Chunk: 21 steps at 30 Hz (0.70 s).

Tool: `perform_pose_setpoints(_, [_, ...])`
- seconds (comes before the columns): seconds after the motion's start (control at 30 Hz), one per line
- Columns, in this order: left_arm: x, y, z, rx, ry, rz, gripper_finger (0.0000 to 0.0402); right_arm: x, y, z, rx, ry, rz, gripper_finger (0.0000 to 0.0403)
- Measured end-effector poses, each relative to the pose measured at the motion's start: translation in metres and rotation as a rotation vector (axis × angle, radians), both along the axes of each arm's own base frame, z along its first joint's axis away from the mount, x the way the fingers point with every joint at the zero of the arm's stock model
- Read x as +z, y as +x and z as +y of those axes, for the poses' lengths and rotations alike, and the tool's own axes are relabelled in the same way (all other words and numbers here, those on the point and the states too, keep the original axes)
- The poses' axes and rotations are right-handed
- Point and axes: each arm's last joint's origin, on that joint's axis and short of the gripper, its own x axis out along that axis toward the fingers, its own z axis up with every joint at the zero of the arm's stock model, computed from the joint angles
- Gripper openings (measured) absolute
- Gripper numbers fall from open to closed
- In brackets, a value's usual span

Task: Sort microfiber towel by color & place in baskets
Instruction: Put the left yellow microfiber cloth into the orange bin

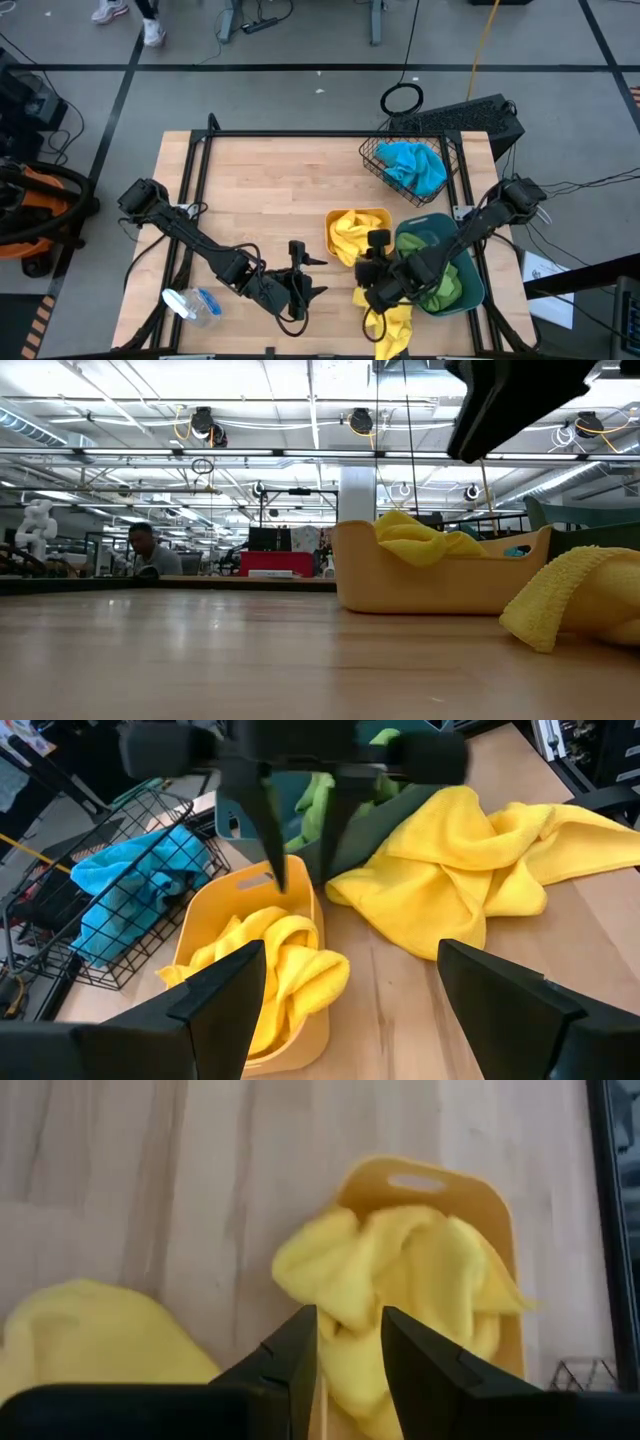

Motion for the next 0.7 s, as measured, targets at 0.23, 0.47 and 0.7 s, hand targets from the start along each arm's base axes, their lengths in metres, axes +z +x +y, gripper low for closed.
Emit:
perform_pose_setpoints(0.23, [0.001,0.000,0.000,0.000,-0.004,-0.005,0.0302,-0.031,0.017,0.003,0.044,-0.055,0.076,0.0122])
perform_pose_setpoints(0.47, [0.001,0.000,0.000,-0.001,-0.001,-0.004,0.0302,-0.051,0.031,-0.011,0.032,-0.085,0.149,0.0185])
perform_pose_setpoints(0.7, [0.000,0.000,0.000,-0.001,-0.001,-0.004,0.0302,-0.052,0.039,-0.023,0.022,-0.038,0.172,0.0161])
